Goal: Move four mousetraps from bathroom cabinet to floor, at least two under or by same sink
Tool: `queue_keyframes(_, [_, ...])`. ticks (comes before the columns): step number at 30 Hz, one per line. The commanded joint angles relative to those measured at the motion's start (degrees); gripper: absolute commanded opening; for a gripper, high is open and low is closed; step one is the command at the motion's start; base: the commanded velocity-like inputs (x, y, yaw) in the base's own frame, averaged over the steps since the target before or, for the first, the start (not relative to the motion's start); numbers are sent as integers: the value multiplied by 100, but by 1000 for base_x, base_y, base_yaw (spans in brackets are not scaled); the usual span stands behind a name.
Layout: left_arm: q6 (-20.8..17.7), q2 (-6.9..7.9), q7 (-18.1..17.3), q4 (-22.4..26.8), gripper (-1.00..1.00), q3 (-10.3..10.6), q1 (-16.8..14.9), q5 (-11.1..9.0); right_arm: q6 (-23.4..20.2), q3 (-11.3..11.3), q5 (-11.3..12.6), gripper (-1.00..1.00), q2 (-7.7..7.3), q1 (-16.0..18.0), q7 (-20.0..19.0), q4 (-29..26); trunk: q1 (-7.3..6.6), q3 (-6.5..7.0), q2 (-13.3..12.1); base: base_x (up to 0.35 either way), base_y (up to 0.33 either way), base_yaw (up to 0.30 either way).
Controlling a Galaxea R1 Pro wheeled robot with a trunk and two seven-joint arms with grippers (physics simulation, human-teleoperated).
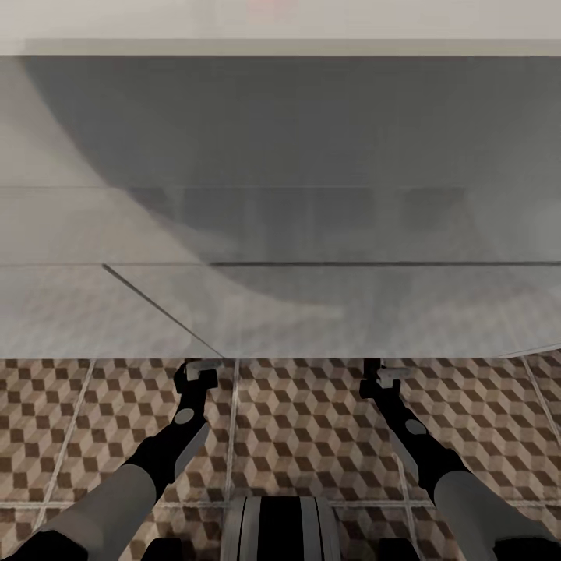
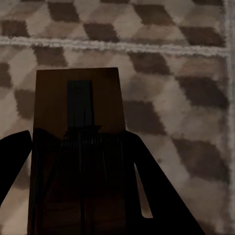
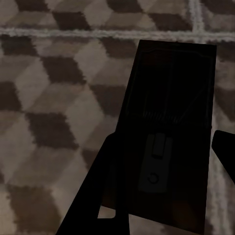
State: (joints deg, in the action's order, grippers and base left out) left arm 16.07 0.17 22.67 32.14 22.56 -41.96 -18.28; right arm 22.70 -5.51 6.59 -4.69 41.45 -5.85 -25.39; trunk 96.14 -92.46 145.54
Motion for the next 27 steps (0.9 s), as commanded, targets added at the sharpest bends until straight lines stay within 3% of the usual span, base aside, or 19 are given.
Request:
queue_keyframes(1, [16,4,41,2,-100,44,-5,-53,22,-27,62,-100,-5,3,-22,5,-1,-3,1,23,-20,0])
queue_keyframes(27, [-51,-8,44,-8,-100,41,-5,0,33,-29,62,-100,-5,3,13,7,-1,-3,1,14,-13,0])
